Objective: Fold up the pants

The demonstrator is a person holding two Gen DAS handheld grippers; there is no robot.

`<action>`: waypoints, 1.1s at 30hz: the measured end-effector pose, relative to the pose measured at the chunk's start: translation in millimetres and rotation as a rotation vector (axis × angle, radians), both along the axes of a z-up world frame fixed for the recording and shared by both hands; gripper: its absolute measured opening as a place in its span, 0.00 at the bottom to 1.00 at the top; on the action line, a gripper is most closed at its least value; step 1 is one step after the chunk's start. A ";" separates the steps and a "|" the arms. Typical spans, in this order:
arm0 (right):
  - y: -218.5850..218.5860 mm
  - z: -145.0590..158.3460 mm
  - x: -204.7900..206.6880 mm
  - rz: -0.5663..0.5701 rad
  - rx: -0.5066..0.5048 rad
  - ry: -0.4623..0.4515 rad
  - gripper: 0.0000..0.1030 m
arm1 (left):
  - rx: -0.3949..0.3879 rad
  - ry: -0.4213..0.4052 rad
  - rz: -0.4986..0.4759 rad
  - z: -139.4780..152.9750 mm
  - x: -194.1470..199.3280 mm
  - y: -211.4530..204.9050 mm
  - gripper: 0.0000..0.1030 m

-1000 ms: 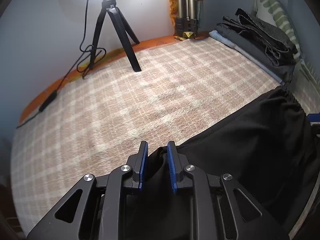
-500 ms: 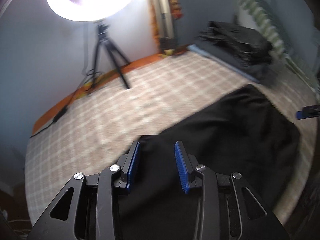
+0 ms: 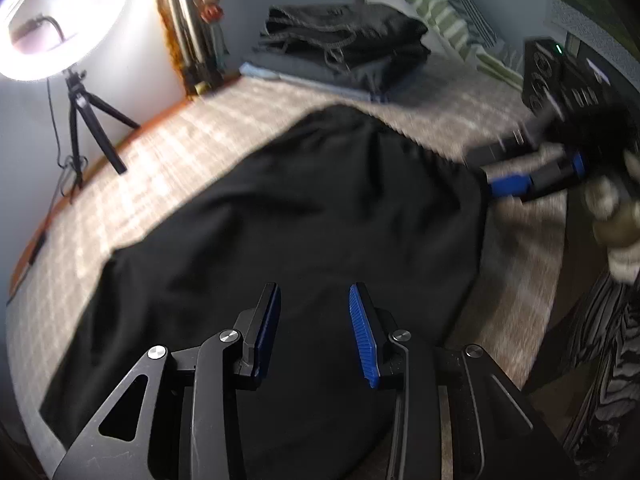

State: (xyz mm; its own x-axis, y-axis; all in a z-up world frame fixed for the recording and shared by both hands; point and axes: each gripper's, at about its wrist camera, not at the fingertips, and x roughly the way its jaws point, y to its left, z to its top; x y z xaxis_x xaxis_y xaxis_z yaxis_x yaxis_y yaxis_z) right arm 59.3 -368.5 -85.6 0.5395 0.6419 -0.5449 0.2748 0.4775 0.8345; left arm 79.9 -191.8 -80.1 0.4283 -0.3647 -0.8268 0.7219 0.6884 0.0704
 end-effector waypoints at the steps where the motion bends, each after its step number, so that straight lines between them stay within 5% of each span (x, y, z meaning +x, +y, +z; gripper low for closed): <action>1: -1.9 -1.5 2.0 -0.017 0.011 0.000 0.52 | 0.005 0.004 -0.001 -2.7 -2.3 0.1 0.33; 3: -6.3 -2.9 4.7 -0.044 0.033 -0.003 0.33 | 0.009 0.013 0.000 -6.1 -4.2 0.7 0.33; 7: -2.8 8.9 7.7 -0.054 -0.056 -0.042 0.15 | 0.012 0.015 0.001 -6.9 -6.7 2.9 0.33; 14: 61.1 64.6 -6.8 0.099 -0.746 -0.186 0.06 | 0.035 0.017 -0.004 -9.4 -9.1 7.9 0.33; 16: 71.2 56.9 -7.2 0.165 -0.823 -0.159 0.09 | 0.041 0.015 -0.004 -9.0 -9.3 8.7 0.33; 17: 68.7 48.3 -5.7 0.192 -0.754 -0.136 0.16 | 0.040 0.014 -0.004 -8.0 -9.2 9.0 0.33; 18: 61.6 43.7 -7.5 0.193 -0.700 -0.115 0.35 | 0.035 0.014 -0.002 -6.3 -8.9 9.1 0.33; 19: 52.0 38.8 -6.6 0.171 -0.608 -0.096 0.37 | 0.023 0.014 -0.001 -2.8 -9.0 8.5 0.33; 22: 14.1 39.2 -16.4 0.039 -0.431 -0.103 0.37 | -0.014 -0.011 -0.032 13.2 -15.5 -5.5 0.33; 25: -11.3 48.7 -22.2 -0.055 -0.406 -0.115 0.37 | -0.019 -0.050 -0.100 23.4 -26.1 -30.1 0.43; 32: -24.0 53.1 -23.5 -0.102 -0.365 -0.117 0.37 | 0.026 -0.089 -0.271 14.3 -47.3 -116.8 0.43; 33: -23.7 52.0 -21.2 -0.099 -0.353 -0.120 0.37 | 0.035 -0.079 -0.270 10.2 -43.7 -122.4 0.37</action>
